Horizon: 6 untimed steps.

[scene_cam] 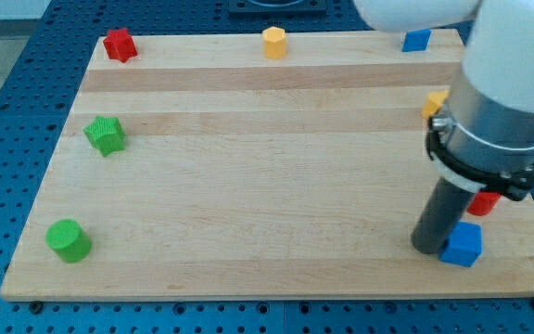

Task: Slide the red circle a bit down

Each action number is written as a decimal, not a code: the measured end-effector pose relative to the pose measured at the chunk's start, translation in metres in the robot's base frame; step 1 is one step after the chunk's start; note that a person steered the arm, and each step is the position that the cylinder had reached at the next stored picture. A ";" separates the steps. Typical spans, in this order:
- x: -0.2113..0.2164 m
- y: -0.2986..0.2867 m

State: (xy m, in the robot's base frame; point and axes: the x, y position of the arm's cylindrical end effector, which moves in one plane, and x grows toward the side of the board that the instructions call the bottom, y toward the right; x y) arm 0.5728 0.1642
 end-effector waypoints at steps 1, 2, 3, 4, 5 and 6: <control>-0.002 0.005; -0.054 -0.040; -0.107 -0.053; -0.138 -0.013; -0.143 0.060; -0.110 0.148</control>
